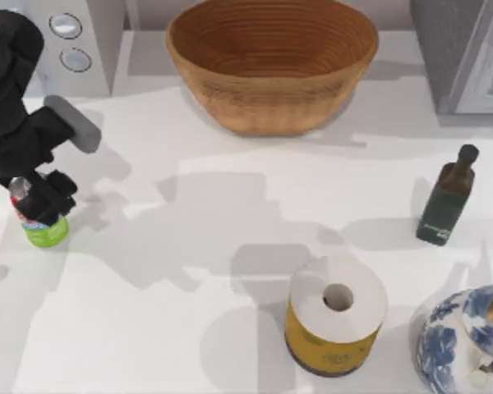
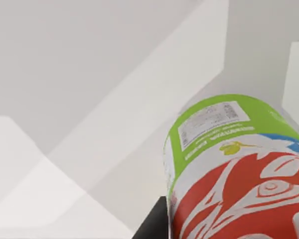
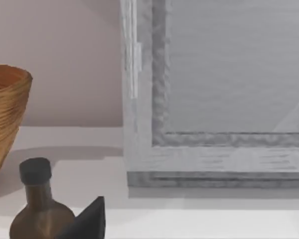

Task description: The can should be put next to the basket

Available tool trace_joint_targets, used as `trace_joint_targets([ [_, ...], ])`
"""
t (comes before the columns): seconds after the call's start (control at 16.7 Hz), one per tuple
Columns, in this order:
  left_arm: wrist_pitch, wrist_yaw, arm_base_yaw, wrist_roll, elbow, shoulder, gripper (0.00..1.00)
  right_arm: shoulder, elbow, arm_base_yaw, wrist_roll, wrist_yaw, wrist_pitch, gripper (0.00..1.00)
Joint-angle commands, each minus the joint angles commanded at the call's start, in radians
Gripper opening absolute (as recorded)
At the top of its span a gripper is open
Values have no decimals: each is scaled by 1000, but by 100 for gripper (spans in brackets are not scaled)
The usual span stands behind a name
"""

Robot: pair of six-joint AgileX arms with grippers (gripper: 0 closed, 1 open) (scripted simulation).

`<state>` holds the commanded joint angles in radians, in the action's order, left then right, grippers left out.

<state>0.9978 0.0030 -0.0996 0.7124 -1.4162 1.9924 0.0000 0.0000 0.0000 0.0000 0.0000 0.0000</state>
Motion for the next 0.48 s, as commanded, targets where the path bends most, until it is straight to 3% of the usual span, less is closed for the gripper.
trace_joint_targets([
  [0.24, -12, 12, -128, -149, -62, 97, 0, 0, 0, 0, 0, 0, 0, 100],
  [0.48, 21, 29, -324, -461, -189, 246, 0, 0, 0, 0, 0, 0, 0, 100],
])
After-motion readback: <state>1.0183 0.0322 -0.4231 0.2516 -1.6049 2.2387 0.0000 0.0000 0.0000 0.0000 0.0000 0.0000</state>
